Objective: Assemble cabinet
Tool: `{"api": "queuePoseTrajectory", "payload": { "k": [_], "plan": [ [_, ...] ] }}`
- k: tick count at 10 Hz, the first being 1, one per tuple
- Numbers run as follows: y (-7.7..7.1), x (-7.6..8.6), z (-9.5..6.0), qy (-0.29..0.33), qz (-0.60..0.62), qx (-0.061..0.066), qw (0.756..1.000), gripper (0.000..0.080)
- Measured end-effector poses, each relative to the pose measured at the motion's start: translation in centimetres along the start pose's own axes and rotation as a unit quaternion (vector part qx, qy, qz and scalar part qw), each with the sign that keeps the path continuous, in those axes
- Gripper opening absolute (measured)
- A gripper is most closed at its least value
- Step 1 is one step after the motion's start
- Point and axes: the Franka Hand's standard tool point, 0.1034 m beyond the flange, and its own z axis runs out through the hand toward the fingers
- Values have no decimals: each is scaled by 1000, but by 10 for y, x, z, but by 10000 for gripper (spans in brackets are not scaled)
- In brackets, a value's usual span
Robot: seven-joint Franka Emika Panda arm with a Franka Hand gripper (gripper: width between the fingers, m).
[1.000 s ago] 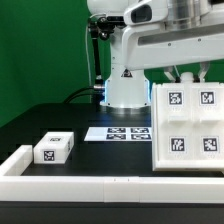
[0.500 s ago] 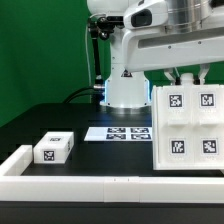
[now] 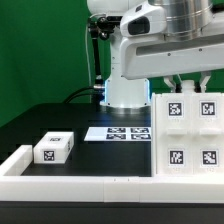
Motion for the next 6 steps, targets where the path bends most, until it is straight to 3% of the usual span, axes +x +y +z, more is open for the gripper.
{"api": "queuePoseTrajectory", "payload": {
  "k": [4,6],
  "plan": [
    [-9,12,-6,14,-8,-22,1000,222],
    [-10,24,-11,22,-11,-26,999,222]
  ]
}}
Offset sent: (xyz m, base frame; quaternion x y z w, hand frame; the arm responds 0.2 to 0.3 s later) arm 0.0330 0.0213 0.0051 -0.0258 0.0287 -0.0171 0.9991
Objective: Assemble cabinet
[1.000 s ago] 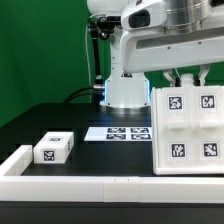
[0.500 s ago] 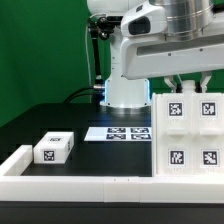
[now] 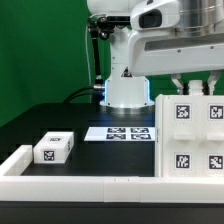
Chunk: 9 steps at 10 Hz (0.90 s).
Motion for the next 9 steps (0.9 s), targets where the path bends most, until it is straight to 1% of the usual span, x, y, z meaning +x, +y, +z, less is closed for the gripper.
{"api": "queuePoseTrajectory", "payload": {
  "k": [1,2,3,5,6,7,8,9],
  "plan": [
    [0,7,-2,-11,3,-1,1000,222],
    [-1,18,-4,-16,9,-1,1000,222],
    [-2,25,-6,-10,16,0,1000,222],
    [-2,25,-5,-10,17,0,1000,222],
    [-2,25,-6,-10,16,1,1000,301],
    [-3,25,-6,-10,16,1,1000,301],
    [-3,25,-7,-9,15,1,1000,486],
    [-3,25,-7,-9,15,1,1000,619]
  ]
}}
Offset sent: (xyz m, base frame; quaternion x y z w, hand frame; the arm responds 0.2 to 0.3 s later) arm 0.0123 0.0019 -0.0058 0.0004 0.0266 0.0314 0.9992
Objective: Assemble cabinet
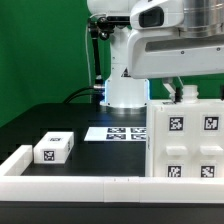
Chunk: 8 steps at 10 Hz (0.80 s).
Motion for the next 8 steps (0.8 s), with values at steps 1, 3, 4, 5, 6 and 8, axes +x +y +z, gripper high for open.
{"api": "queuePoseTrajectory", "payload": {
  "k": [1,3,4,5,6,8],
  "plan": [
    [0,0,0,0,0,0,1000,619],
    [0,0,0,0,0,0,1000,647],
    [0,0,0,0,0,0,1000,647],
    [0,-1,-3,0,0,0,1000,649],
    [-1,-3,-13,5,-1,1,1000,649],
    [4,-15,-32,15,-4,4,1000,649]
  ]
}}
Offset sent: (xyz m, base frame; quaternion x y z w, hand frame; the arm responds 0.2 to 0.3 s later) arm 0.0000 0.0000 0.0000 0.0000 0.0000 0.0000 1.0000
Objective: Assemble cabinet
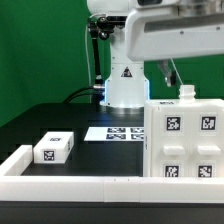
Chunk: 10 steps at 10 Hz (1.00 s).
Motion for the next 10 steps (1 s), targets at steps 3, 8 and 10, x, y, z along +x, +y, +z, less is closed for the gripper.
{"api": "queuePoseTrajectory", "payload": {
  "k": [3,8,10],
  "plan": [
    [43,-36,3,21,-17,2,1000,649],
    [71,-46,2,36,-19,0,999,649],
    [87,-45,19,53,-45,-4,998,649]
  ]
}}
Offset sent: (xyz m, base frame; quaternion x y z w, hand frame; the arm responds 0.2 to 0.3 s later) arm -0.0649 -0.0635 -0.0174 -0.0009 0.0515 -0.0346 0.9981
